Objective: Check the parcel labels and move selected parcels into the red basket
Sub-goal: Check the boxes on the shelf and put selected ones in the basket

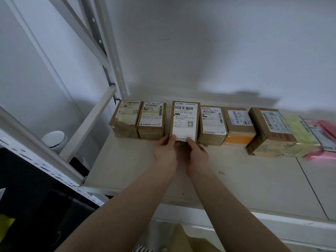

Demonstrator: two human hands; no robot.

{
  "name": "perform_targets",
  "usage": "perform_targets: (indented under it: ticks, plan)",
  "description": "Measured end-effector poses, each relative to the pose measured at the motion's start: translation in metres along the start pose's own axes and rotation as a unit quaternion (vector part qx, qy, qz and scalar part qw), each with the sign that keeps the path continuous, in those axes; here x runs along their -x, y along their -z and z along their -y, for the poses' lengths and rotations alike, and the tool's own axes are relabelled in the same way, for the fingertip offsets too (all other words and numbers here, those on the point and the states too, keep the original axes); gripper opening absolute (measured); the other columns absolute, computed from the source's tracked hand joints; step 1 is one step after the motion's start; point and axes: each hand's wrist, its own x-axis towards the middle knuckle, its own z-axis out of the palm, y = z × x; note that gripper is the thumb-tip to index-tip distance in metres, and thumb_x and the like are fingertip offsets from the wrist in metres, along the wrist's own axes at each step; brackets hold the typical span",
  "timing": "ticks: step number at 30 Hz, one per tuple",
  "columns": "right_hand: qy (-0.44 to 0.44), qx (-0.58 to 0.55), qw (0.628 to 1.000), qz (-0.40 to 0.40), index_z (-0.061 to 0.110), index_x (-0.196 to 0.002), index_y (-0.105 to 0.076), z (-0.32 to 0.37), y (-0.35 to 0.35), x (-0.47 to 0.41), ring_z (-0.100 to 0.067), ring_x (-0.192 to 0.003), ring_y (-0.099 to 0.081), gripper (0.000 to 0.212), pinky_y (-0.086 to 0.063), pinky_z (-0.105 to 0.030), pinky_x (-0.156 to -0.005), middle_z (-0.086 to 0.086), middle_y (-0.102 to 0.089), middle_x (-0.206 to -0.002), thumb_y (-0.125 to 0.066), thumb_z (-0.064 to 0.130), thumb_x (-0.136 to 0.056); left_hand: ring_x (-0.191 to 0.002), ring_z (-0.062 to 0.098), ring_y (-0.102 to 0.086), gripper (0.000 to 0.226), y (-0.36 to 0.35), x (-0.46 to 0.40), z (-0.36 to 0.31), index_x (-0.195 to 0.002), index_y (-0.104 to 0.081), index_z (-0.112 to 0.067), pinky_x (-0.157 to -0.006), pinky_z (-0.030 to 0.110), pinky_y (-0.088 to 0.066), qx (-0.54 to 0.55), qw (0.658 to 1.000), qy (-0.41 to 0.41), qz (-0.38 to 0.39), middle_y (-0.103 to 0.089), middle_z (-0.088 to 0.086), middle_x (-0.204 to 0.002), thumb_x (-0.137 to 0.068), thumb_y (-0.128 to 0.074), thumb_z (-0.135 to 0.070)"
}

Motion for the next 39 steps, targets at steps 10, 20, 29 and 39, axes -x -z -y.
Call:
perform_targets:
  ticks: [10,20,29,39]
  plan:
    - [-0.024,-0.062,0.997,0.047,0.010,-0.111,-0.072,-0.006,0.003,0.005,-0.028,-0.099,-0.073,0.028,-0.058,-0.039,-0.085,-0.012,-0.077,-0.104,-0.075,0.021,-0.086,-0.085,0.014,-0.070,0.035,0.010,0.003,0.007,-0.126,-0.063,-0.004,-0.074,0.024,-0.055,0.023,0.999,-0.029,0.010,-0.072,0.014,-0.109,-0.091,-0.064,-0.007]
    - [-0.021,-0.128,0.988,0.090,0.009,-0.127,-0.064,-0.013,0.003,-0.004,-0.030,-0.115,-0.067,0.051,-0.047,-0.045,-0.108,-0.014,-0.071,-0.121,-0.080,0.022,-0.080,-0.078,0.009,-0.069,0.034,0.009,0.012,0.000,-0.125,-0.061,-0.003,-0.068,0.019,-0.055,0.033,0.999,-0.031,0.020,-0.071,0.012,-0.102,-0.091,-0.063,-0.005]
    - [-0.036,-0.177,0.975,0.132,0.010,-0.132,-0.061,-0.016,0.004,-0.011,-0.030,-0.119,-0.065,0.102,-0.042,-0.045,-0.111,-0.015,-0.068,-0.127,-0.099,0.032,-0.040,-0.077,0.009,-0.070,0.034,0.008,0.010,-0.001,-0.124,-0.063,-0.005,-0.066,0.018,-0.055,0.031,0.999,-0.032,0.011,-0.072,0.008,-0.095,-0.089,-0.066,-0.007]
    - [-0.049,-0.179,0.974,0.129,0.011,-0.128,-0.065,-0.015,0.002,-0.011,-0.030,-0.118,-0.066,0.081,-0.043,-0.045,-0.111,-0.014,-0.070,-0.124,-0.092,0.026,-0.053,-0.080,0.014,-0.071,0.030,0.008,0.006,-0.002,-0.118,-0.066,-0.004,-0.059,0.015,-0.054,0.036,0.999,-0.035,0.003,-0.073,0.015,-0.103,-0.088,-0.068,-0.007]
